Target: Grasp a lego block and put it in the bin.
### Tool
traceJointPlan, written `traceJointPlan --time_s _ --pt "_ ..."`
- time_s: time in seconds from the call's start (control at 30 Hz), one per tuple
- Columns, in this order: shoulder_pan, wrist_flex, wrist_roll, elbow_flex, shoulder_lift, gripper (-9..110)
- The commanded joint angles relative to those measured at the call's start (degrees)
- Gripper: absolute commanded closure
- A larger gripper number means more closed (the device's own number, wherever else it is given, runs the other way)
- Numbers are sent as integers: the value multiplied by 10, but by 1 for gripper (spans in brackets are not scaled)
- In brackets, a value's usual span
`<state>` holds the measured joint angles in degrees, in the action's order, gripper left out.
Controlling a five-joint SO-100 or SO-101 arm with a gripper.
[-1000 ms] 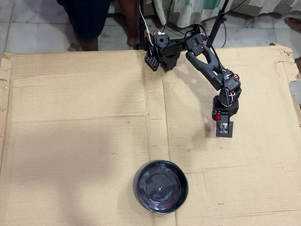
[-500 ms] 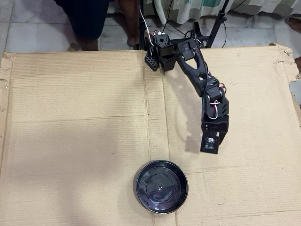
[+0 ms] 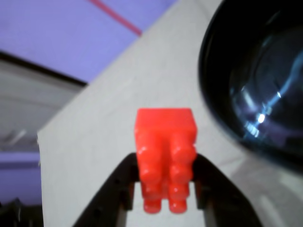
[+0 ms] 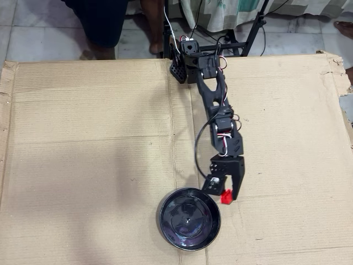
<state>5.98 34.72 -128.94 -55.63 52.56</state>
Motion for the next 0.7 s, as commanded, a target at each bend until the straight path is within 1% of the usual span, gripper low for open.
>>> traceJointPlan --time_s 0.0,0.17,0.33,0.67 --pt "-22 -47 4 31 1 101" --pt "-50 -107 5 31 -21 101" --pt "-77 -143 5 31 -36 101" --pt "-110 -141 5 31 -40 101"
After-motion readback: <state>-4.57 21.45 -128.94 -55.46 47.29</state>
